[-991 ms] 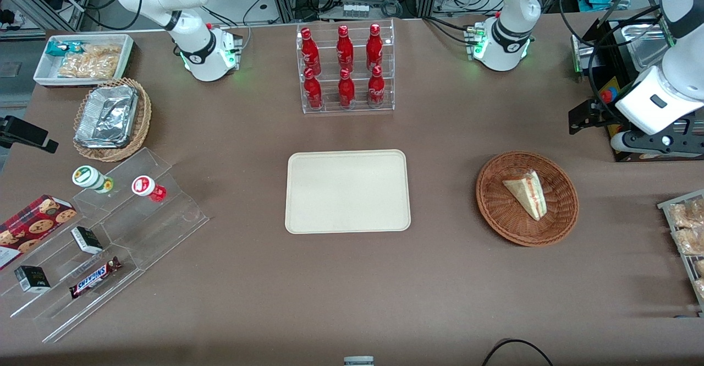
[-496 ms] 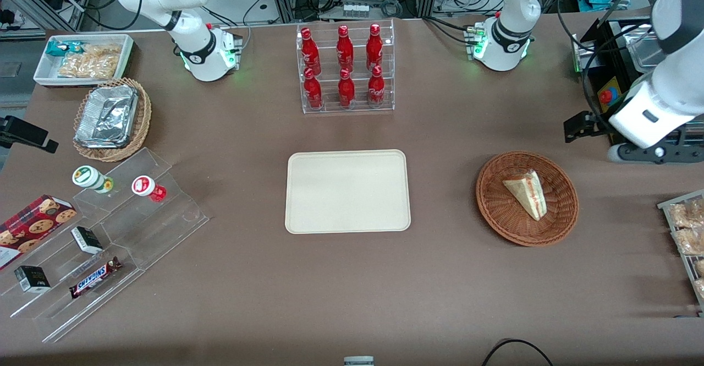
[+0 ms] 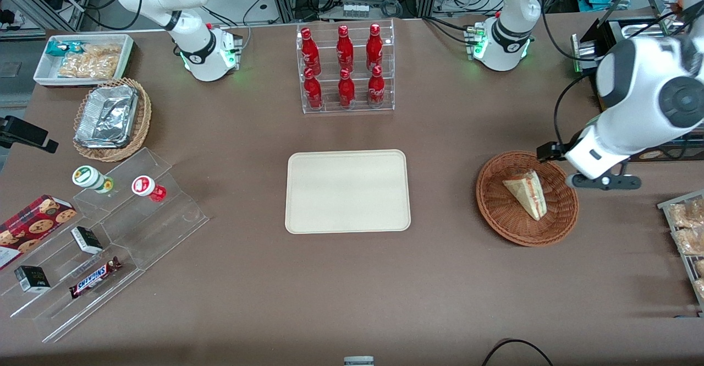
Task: Place sandwich from basket to tray
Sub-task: 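Move the left gripper down over the wrapped sandwich in the wicker basket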
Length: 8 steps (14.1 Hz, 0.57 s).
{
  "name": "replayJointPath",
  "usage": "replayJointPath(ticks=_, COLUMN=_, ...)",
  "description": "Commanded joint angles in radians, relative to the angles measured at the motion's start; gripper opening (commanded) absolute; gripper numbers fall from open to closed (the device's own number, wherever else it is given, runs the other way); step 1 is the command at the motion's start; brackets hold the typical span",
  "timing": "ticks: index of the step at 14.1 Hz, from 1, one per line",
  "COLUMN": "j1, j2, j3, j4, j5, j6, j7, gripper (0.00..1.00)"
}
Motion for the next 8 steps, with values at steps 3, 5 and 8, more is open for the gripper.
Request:
replayJointPath(ticks=3, j1=0.007, j2=-0.033, j3=-0.002, j4=-0.255, j5=0.016, j6=0.359, j7=-0.191, gripper=1.0)
replayJointPath(ticks=5, j1=0.007, j2=-0.027, j3=-0.002, j4=-0.276, j5=0.016, j6=0.383, j7=-0.327, gripper=1.0)
replayJointPath(ticks=8, j1=0.009, j2=-0.004, j3=-0.001, j4=-0.283, j5=0.014, j6=0.387, j7=-0.455, gripper=1.0)
